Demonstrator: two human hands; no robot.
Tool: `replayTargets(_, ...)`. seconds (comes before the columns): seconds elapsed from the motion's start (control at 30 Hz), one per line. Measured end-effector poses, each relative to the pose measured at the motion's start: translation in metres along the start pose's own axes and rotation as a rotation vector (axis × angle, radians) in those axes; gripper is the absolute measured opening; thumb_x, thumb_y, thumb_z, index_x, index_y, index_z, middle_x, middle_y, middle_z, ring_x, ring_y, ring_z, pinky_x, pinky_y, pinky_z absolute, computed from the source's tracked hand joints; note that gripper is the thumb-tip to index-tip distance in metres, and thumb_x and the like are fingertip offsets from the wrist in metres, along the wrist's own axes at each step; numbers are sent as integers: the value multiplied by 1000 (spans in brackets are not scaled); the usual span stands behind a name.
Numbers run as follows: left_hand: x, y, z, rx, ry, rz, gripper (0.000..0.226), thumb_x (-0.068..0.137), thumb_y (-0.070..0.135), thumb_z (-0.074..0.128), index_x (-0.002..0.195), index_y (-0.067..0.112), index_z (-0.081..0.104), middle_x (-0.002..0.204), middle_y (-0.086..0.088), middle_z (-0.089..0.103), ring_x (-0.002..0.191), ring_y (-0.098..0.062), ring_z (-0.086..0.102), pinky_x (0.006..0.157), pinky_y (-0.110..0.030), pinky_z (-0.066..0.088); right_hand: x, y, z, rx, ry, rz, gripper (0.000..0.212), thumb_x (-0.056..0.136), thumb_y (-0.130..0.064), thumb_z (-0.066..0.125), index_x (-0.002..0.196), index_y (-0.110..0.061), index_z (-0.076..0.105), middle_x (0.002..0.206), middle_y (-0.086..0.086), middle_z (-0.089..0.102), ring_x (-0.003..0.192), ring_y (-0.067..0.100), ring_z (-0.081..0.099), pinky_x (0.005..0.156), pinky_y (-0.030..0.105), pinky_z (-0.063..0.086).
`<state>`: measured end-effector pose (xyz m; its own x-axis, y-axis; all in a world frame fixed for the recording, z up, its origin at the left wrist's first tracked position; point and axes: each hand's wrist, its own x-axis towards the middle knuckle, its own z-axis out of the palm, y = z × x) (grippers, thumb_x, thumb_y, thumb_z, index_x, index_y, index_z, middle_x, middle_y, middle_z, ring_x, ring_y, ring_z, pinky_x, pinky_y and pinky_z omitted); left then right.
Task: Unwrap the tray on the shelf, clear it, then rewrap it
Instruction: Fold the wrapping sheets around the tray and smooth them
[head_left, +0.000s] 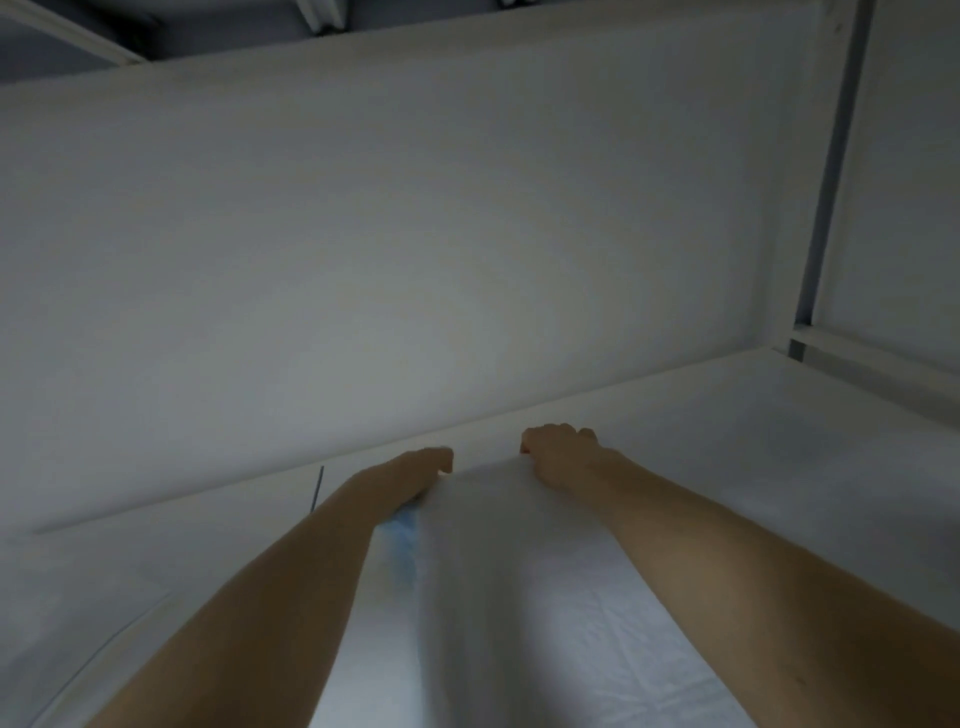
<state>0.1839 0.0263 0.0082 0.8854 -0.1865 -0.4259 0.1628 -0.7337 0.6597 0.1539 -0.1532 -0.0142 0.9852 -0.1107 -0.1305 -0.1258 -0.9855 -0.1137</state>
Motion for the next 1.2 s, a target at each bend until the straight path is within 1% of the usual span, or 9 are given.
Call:
replayTargets(0.07,-7,-6,-13,-85,-72,-37,30,56,25,55,53,22,25,60,-4,15,48,-18,12,51,-26,13,0,-8,3,-7,10,-33,43,94,-7,37,136,-13,44,137,12,43,130,29,39,111,46,24)
replayTargets(0.13,-14,-13,-22,-47,-129,-70,26,43,17,51,51,20,26,62,-5,18,53,-19,16,51,-25,17,-1,-21,5,25,6,-96,43,94,-10,37,136,-14,44,138,11,43,131,28,40,112,43,23)
replayTargets(0.27,-22,-23,-22,112,-99,-51,19,73,-3,60,84,10,66,83,-8,58,79,-22,54,60,-24,45,-2,-46,11,59,25,-179,42,94,-10,39,135,-15,46,136,11,48,128,28,44,111,43,24)
replayTargets(0.37,-21,-27,-15,272,43,0,23,81,5,67,104,6,68,87,-9,56,83,-22,53,68,-26,45,-1,-56,14,48,68,-192,42,93,-6,38,132,-17,50,133,9,52,125,27,47,108,41,25)
replayTargets(0.43,-24,-27,-9,275,102,33,19,80,0,64,98,4,69,74,-11,53,66,-22,51,56,-26,43,1,-58,15,32,110,-169,40,93,-4,38,128,-17,54,129,8,55,123,26,48,105,41,26)
replayTargets(0.57,-24,-30,1,144,221,11,12,77,-3,59,76,4,69,48,-8,48,32,-14,41,34,-15,32,4,-63,14,74,144,-118,33,94,-6,40,122,-12,57,127,11,55,123,29,44,104,41,29)
replayTargets(0.83,-24,-20,1,-408,161,-197,19,84,-6,63,66,-4,55,37,-9,54,25,-12,51,31,-16,44,4,-59,1,149,164,-103,33,97,-9,38,127,-6,51,131,15,52,124,33,44,101,39,36)
replayTargets(1.1,-21,-10,9,-737,-52,-217,29,88,10,41,60,8,42,46,-6,39,45,-20,35,41,-21,39,10,-54,-6,187,148,-93,33,98,-12,40,127,-5,52,131,16,53,124,34,44,102,40,35)
replayTargets(1.2,-18,-4,9,-750,-181,-187,49,91,39,46,89,-7,64,71,-17,69,73,-30,61,66,-32,48,11,-53,-3,194,157,-88,31,97,-13,41,125,-7,54,129,14,55,122,33,46,101,39,36)
